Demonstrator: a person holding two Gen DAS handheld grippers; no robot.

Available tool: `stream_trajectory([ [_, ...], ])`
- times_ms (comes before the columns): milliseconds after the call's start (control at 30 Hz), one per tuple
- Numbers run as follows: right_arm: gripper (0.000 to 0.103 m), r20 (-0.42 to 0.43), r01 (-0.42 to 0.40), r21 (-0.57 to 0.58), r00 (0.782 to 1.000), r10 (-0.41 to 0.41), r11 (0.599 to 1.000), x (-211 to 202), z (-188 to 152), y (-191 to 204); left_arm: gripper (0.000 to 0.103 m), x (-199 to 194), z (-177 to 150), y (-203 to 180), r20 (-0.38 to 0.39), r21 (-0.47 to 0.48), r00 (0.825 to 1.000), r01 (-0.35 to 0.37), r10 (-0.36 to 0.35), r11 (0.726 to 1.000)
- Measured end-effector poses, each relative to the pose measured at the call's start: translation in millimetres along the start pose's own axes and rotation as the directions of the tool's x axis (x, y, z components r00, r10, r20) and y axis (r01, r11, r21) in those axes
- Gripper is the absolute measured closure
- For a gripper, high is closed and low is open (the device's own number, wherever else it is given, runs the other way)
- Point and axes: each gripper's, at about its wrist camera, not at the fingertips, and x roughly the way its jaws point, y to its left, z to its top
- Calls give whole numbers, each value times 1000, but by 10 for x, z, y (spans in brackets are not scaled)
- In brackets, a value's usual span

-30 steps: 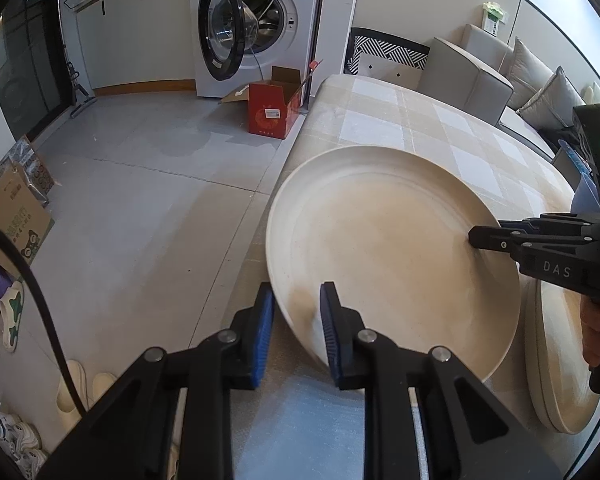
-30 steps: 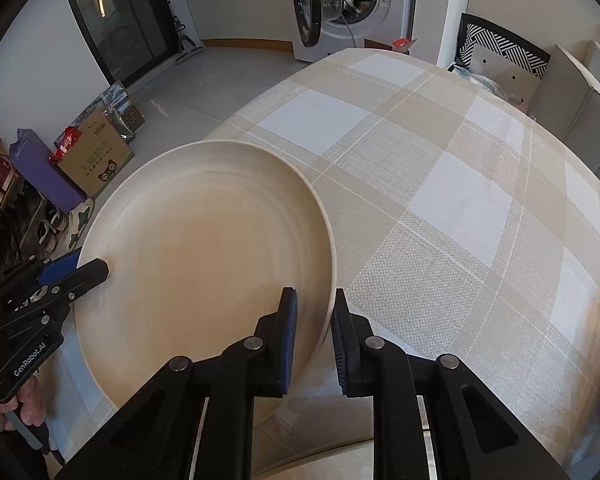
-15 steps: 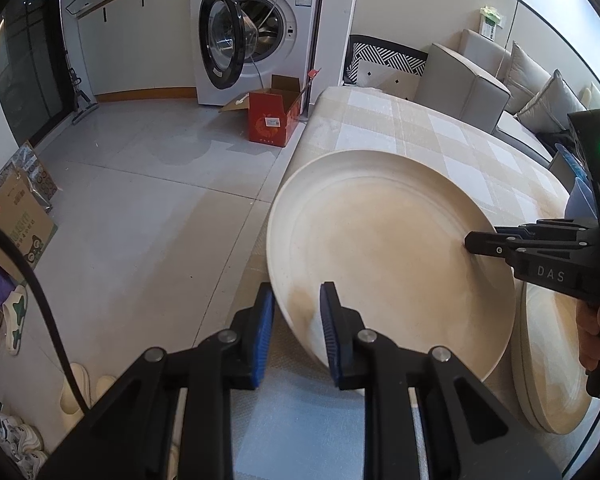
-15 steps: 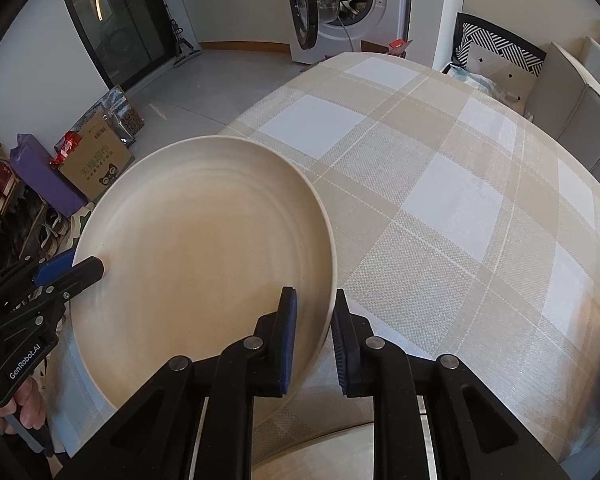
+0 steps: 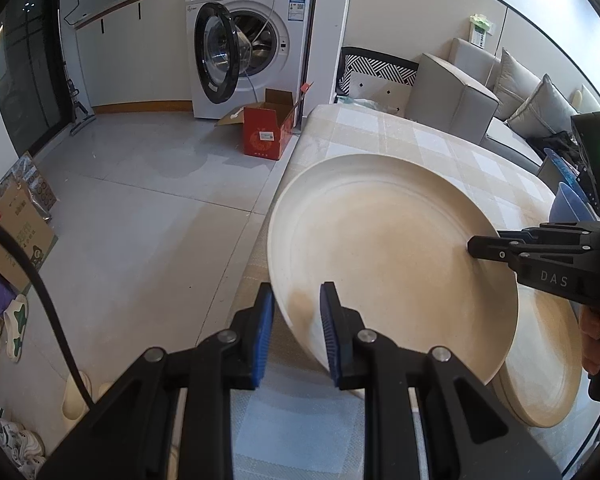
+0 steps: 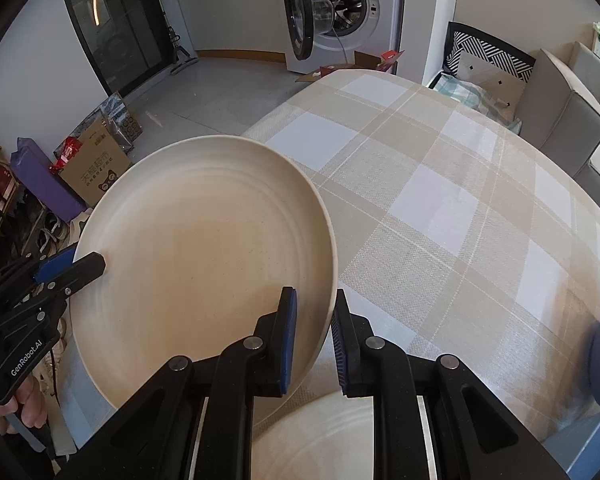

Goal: Organize plates and bowls
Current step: 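Lift the cream plate with both grippers and carry it over the plate stack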

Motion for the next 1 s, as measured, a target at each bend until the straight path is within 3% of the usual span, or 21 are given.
stream_trajectory([
  [533, 86, 9, 70, 80, 997, -71, 994, -531, -384, -111, 82, -286, -17, -330, 12, 88, 998, 61, -62, 994],
  [1000, 86, 3, 79, 170, 997, -81, 982, -743, -845, -330, 82, -358, -40, -639, -7, 173, 995, 101, -101, 980],
])
